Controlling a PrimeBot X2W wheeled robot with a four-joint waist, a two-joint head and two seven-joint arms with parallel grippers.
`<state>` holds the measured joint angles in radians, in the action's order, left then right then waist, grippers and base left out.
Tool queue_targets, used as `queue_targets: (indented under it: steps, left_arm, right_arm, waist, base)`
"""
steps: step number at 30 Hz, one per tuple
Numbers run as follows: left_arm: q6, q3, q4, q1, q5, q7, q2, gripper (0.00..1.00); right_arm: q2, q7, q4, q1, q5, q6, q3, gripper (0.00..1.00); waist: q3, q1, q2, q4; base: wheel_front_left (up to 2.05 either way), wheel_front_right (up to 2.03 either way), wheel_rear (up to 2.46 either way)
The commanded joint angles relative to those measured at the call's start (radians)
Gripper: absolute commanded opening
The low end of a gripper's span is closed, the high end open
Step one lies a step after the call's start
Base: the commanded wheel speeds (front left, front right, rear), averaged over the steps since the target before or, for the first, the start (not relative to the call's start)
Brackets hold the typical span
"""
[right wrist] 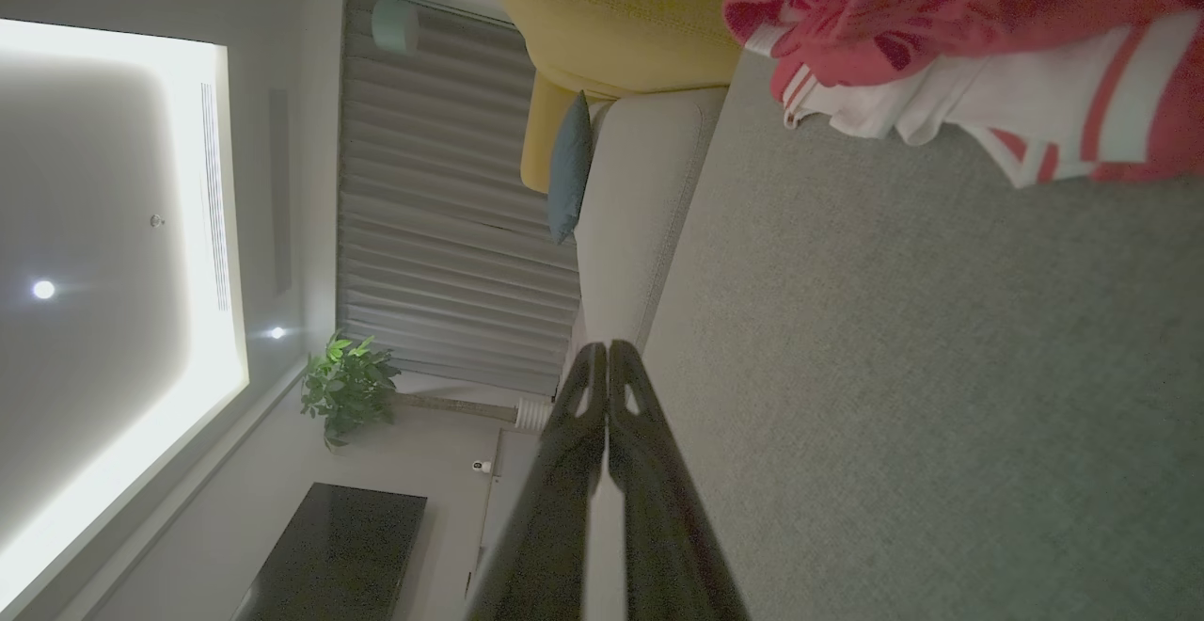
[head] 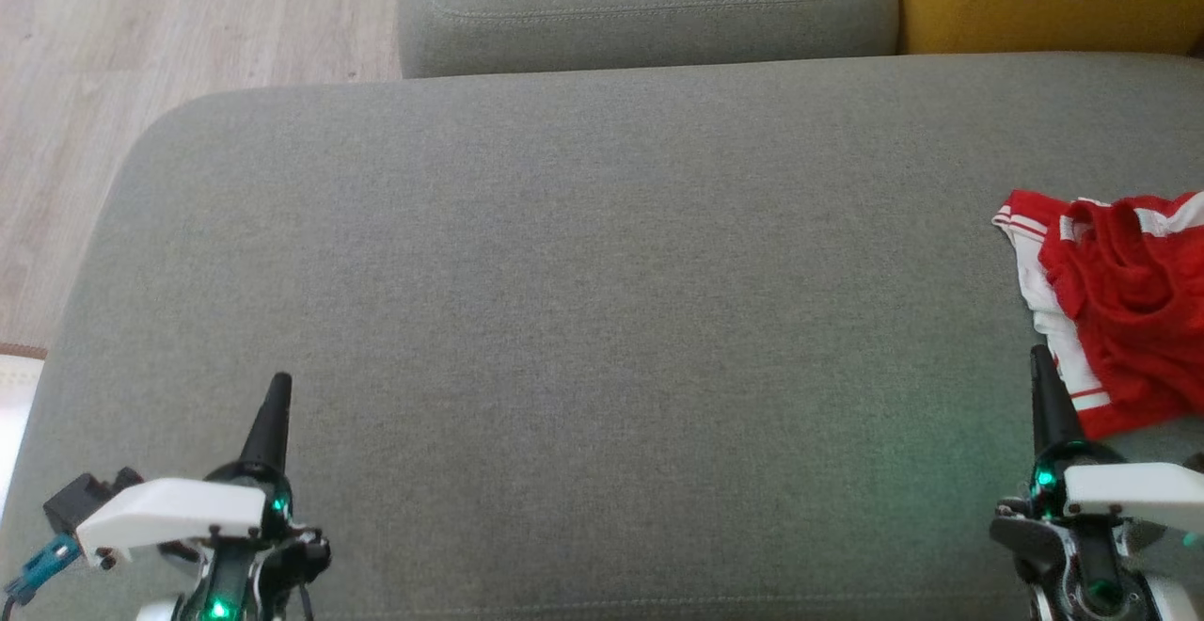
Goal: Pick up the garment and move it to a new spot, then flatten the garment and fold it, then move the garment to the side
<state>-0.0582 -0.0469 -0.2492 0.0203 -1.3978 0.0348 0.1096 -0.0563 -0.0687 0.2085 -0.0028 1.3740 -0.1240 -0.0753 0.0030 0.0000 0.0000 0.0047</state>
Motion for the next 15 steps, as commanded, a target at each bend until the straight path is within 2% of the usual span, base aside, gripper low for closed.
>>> queue_targets:
  steps: [1, 15]
  left_arm:
    - [-0.012, 0.043, 0.029, 0.060, -0.022, 0.007, 0.002, 0.00]
    - [-0.055, 0.108, 0.012, 0.078, -0.173, 0.043, -0.028, 0.00]
  right_arm:
    - [-0.020, -0.005, -0.025, -0.054, 0.027, -0.006, 0.012, 0.00]
    - [-0.020, -0.012, 0.017, -0.088, 0.197, -0.006, 0.001, 0.00]
  waist:
    - [0.000, 0.0000, 0.0000, 0.000]
    - [0.000, 0.0000, 0.0000, -0.003]
  base:
    - [0.00, 0.00, 0.00]
    - [0.00, 0.00, 0.00]
